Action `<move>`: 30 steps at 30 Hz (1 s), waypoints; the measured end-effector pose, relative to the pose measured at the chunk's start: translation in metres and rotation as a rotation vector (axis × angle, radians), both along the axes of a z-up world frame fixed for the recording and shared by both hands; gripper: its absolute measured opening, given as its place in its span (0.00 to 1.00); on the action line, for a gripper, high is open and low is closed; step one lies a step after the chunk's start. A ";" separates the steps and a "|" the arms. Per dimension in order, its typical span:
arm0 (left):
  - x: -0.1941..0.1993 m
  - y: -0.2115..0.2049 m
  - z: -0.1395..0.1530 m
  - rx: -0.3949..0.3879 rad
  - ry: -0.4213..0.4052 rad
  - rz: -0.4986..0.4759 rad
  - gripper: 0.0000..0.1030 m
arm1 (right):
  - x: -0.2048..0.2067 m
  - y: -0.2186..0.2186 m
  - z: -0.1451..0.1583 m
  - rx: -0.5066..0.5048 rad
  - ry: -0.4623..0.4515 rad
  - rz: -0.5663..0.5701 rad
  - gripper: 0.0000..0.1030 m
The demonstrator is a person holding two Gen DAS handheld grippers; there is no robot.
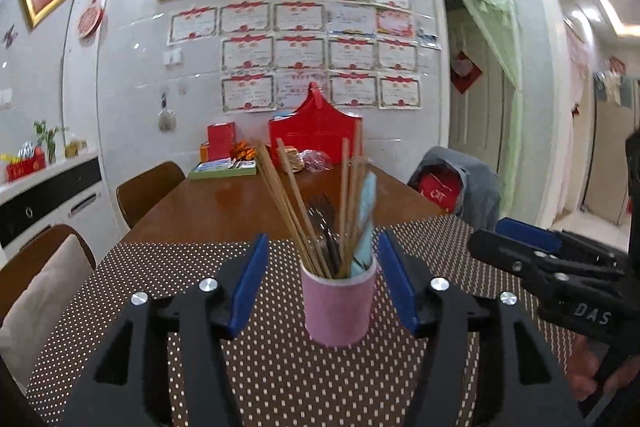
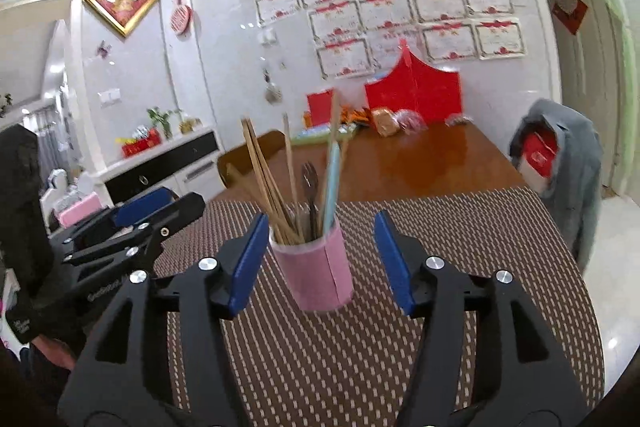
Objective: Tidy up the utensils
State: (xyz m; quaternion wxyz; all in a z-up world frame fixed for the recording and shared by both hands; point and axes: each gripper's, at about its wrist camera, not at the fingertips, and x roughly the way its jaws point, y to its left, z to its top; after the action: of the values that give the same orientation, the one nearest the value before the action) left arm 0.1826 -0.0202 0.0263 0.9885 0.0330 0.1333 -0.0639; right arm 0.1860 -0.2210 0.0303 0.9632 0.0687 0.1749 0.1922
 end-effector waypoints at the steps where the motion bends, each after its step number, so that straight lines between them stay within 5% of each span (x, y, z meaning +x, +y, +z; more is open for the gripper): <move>1: -0.005 -0.002 -0.005 0.000 0.003 -0.003 0.56 | -0.006 0.001 -0.005 -0.010 0.000 -0.010 0.53; 19: -0.066 -0.005 -0.044 -0.069 -0.099 0.070 0.71 | -0.064 0.012 -0.044 -0.037 -0.095 -0.058 0.53; 30: -0.073 -0.004 -0.055 -0.088 -0.144 0.087 0.72 | -0.080 0.015 -0.051 -0.067 -0.178 -0.083 0.64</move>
State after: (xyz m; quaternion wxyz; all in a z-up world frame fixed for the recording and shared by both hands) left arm 0.1092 -0.0238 -0.0285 0.9978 -0.0116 0.0603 -0.0240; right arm 0.1056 -0.2058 -0.0205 0.9838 0.0262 0.0920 0.1518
